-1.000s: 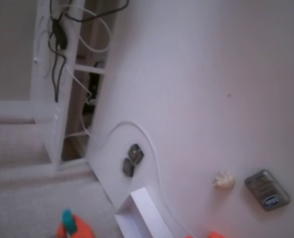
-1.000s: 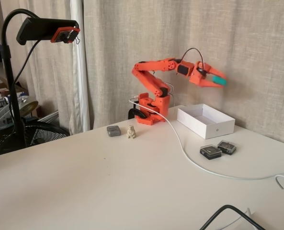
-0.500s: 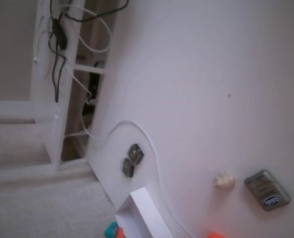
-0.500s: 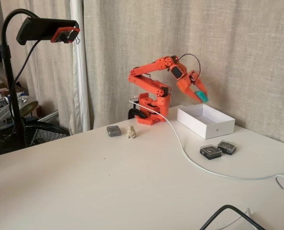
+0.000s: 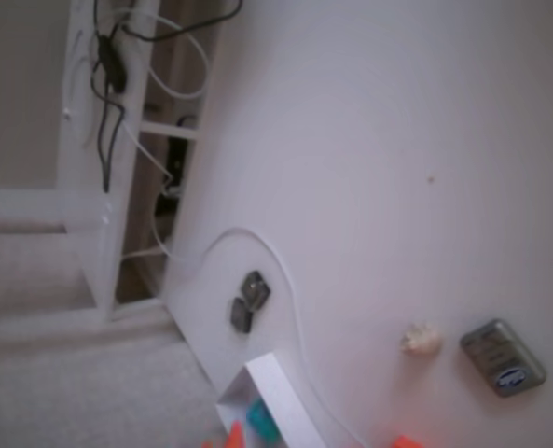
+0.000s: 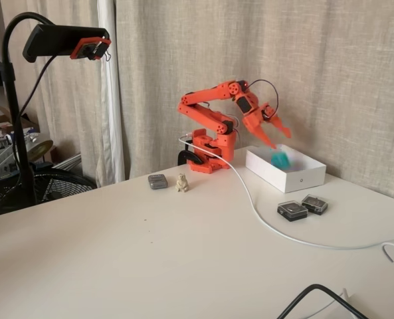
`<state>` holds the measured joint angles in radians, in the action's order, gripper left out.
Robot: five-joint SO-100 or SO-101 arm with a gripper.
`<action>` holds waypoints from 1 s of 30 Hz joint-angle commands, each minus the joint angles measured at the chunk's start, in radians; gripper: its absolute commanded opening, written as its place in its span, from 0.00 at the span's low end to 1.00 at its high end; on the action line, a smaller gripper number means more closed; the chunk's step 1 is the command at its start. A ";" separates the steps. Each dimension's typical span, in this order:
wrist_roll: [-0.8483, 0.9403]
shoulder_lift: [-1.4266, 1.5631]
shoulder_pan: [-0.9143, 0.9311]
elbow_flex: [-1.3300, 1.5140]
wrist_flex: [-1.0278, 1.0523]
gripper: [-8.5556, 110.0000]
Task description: Grasp the green cube and put it in the bin.
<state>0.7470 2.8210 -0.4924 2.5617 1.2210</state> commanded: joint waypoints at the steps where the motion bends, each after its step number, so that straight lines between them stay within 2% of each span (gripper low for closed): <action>1: 0.005 -0.008 0.014 0.011 -0.055 0.38; 9: -0.014 -0.018 0.031 0.028 -0.230 0.38; 12: -0.097 -0.014 0.067 0.048 -0.348 0.39; 18: -0.272 0.025 0.230 0.069 -0.563 0.41; 24: -0.350 0.097 0.439 0.138 -0.781 0.41; 27: -0.350 0.147 0.508 0.193 -0.762 0.41; 30: -0.350 0.204 0.552 0.213 -0.603 0.41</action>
<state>0.4065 2.9775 0.0230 2.7704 0.5216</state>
